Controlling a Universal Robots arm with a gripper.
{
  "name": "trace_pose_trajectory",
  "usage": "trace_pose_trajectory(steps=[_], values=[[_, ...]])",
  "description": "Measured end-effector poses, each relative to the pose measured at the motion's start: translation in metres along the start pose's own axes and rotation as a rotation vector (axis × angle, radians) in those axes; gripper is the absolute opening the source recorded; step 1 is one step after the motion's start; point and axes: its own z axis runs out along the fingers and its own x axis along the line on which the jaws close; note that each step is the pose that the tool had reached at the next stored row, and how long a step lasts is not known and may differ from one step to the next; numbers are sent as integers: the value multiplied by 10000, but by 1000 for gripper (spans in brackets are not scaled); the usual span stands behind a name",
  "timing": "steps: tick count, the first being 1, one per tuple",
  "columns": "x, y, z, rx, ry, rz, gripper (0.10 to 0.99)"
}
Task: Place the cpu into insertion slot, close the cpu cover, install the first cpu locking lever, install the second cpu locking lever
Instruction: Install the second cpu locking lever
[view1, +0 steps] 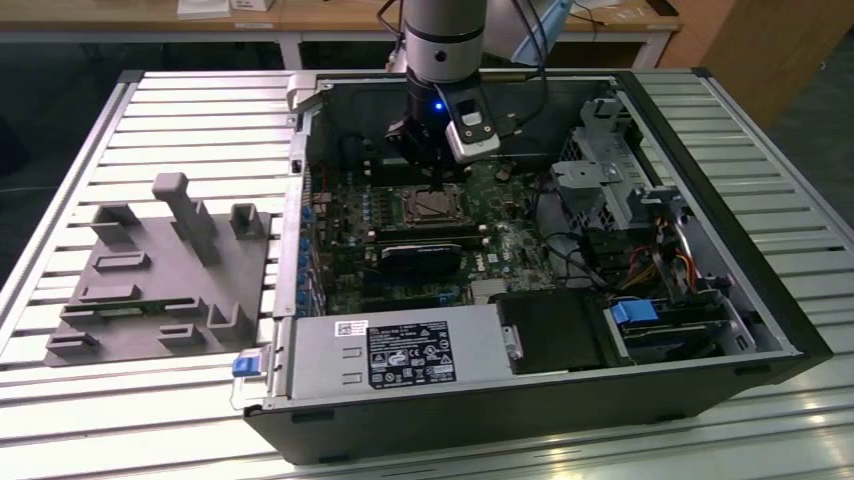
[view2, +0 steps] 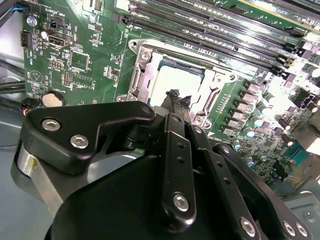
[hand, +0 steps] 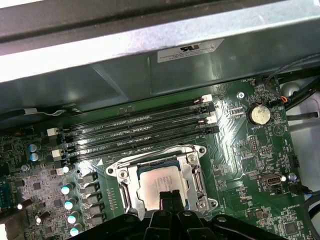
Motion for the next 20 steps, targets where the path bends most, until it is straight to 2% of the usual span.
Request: trace_pose_trajectory(steps=[9,13,20], values=[[-4,-15,-1,0,0,-4,106],[-18,-76,-2,0,0,-2,106],[-58,-241,-7,-1,0,-2,106]])
